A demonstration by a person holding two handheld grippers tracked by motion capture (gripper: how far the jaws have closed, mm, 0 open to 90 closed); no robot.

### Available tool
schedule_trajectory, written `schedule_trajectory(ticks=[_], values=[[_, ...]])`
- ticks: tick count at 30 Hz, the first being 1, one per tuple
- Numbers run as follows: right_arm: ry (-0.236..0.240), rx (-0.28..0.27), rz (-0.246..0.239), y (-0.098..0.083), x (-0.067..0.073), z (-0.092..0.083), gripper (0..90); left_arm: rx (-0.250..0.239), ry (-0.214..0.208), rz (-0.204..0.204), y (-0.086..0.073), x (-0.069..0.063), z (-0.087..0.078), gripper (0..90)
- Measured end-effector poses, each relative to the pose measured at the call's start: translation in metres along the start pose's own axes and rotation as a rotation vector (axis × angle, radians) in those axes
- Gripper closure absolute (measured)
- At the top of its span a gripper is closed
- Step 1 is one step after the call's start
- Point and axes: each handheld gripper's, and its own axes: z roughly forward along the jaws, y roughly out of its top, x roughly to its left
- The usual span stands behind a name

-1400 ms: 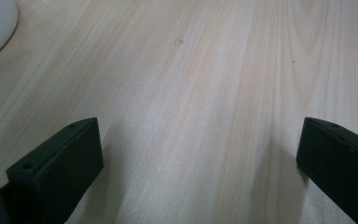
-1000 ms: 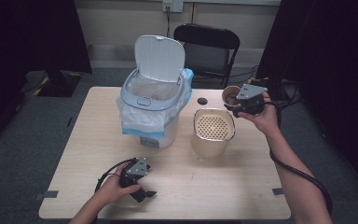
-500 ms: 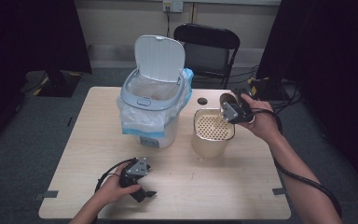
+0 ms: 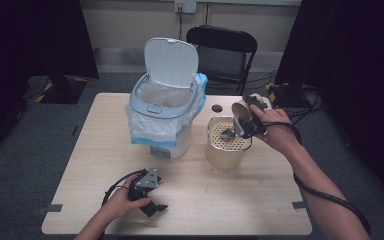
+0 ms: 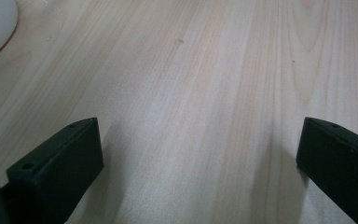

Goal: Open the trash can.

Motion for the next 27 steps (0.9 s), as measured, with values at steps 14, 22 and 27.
schedule_trajectory(ticks=[14,22,27], values=[[0.42,-0.192,0.819,-0.032,-0.023,0.01,27.2,0.004,0.001,0.001,0.0,0.0,0.0,0.0],[0.509,-0.236,0.981,-0.036,-0.029,0.012,27.2,0.0,0.0,0.0,0.0,0.0,0.0,0.0],[0.542,-0.26,1.057,-0.038,-0.031,0.012,27.1,0.0,0.0,0.0,0.0,0.0,0.0,0.0]])
